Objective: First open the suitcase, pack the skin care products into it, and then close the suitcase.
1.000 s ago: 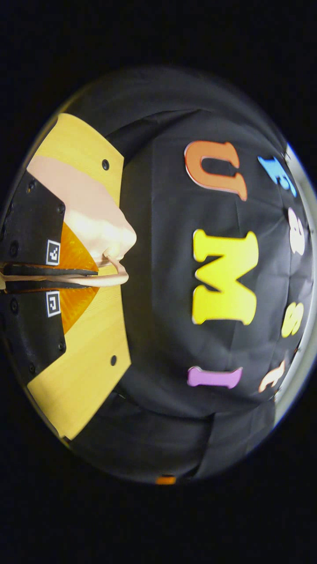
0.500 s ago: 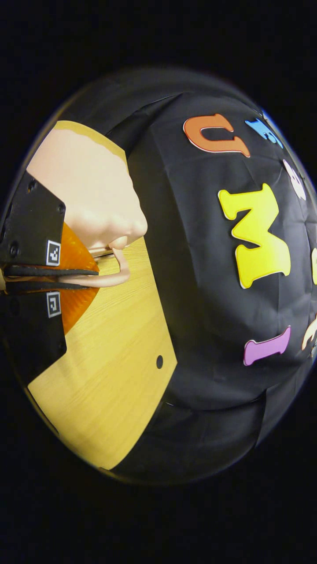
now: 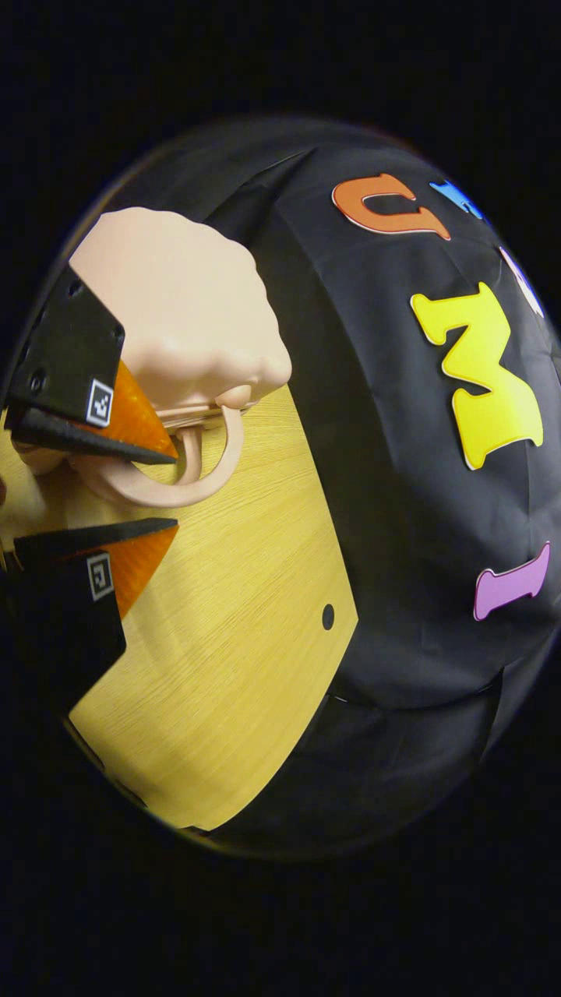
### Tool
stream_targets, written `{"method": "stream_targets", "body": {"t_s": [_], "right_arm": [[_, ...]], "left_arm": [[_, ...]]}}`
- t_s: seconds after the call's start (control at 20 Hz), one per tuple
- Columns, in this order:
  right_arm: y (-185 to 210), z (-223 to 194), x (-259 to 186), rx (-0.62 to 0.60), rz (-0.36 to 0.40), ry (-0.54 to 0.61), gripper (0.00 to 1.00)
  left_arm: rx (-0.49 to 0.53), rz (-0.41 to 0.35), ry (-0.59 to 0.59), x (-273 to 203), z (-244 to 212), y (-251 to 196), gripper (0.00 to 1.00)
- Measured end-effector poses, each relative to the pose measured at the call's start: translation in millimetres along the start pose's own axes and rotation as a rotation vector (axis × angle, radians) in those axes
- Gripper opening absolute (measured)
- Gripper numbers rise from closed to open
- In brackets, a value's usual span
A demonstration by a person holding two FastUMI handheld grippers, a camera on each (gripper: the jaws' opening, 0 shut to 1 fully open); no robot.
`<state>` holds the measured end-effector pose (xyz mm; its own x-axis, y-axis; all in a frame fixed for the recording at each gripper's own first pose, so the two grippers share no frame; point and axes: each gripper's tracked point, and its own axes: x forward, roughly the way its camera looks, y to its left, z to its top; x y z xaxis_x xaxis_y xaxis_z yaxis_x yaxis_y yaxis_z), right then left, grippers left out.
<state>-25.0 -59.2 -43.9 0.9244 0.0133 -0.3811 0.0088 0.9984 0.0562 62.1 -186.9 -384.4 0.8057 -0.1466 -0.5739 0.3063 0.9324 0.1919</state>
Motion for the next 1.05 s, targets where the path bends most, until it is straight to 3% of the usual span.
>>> {"method": "stream_targets", "body": {"t_s": [0.1, 0.15, 0.25, 0.35, 0.4, 0.45, 0.6, 0.75, 0.8, 1.05], "right_arm": [[9.4, 3.2, 11.7, -0.008, 0.017, -0.006, 0.75], [14.6, 3.8, 18.1, -0.011, 0.024, -0.005, 0.7], [27.3, 9.9, 28.5, -0.014, 0.039, -0.011, 0.75], [41.6, 24.1, 35.5, -0.004, 0.056, -0.043, 0.75], [49.8, 34.2, 37.4, 0.004, 0.066, -0.066, 0.7], [57.3, 43.3, 38.3, 0.004, 0.07, -0.094, 0.75], [77.5, 76.9, 41.2, 0.002, 0.061, -0.189, 0.75], [99.7, 96.5, 39.9, 0.027, 0.066, -0.237, 0.75], [104.9, 99.6, 38.2, 0.03, 0.069, -0.247, 0.7], [117.2, 108.0, 27.2, -0.01, 0.054, -0.3, 0.75]], "left_arm": [[-0.044, -0.031, -0.009, -20.6, 5.7, -5.6, 0.82], [-0.074, -0.05, -0.008, -33.9, 7.0, -6.5, 0.85], [-0.158, -0.032, -0.023, -67.9, 16.1, 7.8, 0.91], [-0.237, 0.001, -0.081, -99.8, 36.8, 32.1, 0.93], [-0.277, 0.04, -0.141, -117.8, 52.7, 53.4, 0.93], [-0.311, 0.076, -0.2, -134.6, 70.6, 72.1, 0.93], [-0.362, 0.169, -0.347, -175.9, 111.3, 116.3, 0.93], [-0.366, 0.224, -0.471, -201.8, 135.8, 135.9, 0.93], [-0.357, 0.239, -0.504, -214.4, 145.4, 146.4, 0.93], [-0.302, 0.295, -0.657, -254.3, 182.1, 172.0, 0.93]]}}
